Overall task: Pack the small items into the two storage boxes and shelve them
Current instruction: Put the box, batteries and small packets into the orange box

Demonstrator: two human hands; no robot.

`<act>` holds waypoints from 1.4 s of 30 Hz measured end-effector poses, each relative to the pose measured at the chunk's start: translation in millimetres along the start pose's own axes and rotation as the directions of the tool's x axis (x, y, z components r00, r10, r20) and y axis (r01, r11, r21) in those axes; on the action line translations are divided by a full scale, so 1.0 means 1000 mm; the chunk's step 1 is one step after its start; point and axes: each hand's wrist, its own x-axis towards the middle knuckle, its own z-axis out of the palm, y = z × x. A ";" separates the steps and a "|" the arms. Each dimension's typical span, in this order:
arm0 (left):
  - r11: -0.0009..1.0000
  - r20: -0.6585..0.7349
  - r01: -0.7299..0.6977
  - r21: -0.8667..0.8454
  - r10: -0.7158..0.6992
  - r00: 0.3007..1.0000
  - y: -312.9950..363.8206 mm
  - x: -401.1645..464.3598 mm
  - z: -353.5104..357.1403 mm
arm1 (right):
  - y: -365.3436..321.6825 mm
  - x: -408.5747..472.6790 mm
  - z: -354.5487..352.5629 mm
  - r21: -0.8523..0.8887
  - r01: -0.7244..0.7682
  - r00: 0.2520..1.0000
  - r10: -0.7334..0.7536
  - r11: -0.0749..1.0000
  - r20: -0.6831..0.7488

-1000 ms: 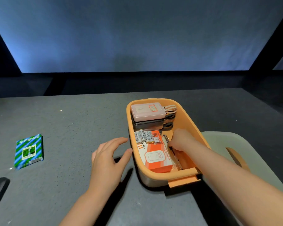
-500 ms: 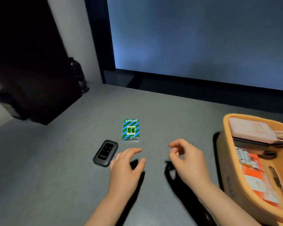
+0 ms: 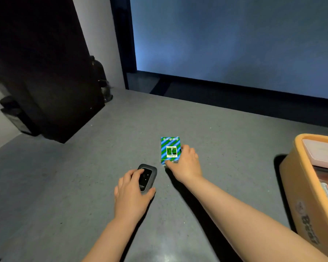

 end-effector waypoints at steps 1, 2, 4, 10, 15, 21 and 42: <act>1.000 0.010 -0.014 0.002 0.014 1.000 -0.002 0.004 0.001 | -0.008 0.008 0.006 -0.017 -0.017 1.000 0.017 1.000 -0.022; 1.000 0.015 -0.023 0.007 0.023 1.000 -0.002 0.006 0.002 | -0.015 0.014 0.011 -0.041 -0.026 0.999 0.024 0.999 -0.037; 0.999 0.028 -0.034 0.016 0.034 0.999 -0.002 0.011 0.003 | -0.023 0.025 0.020 -0.087 -0.049 0.997 0.044 0.995 -0.059; 0.998 0.041 -0.055 -0.026 0.056 0.998 -0.005 0.018 0.004 | -0.018 0.026 0.020 -0.069 -0.088 0.993 0.082 0.994 -0.088; 0.985 0.071 -0.074 -0.159 0.086 0.994 0.028 0.003 0.006 | 0.006 -0.016 -0.036 0.082 -0.060 0.974 0.076 0.995 -0.215; 0.895 0.080 -0.302 -0.328 0.345 0.935 0.130 -0.031 0.015 | 0.058 -0.095 -0.150 0.117 -0.005 0.921 0.050 0.993 -0.387; 0.711 0.075 -0.494 -0.500 0.604 0.793 0.315 -0.117 0.075 | 0.255 -0.123 -0.299 -0.389 -0.455 0.886 0.451 0.801 -0.106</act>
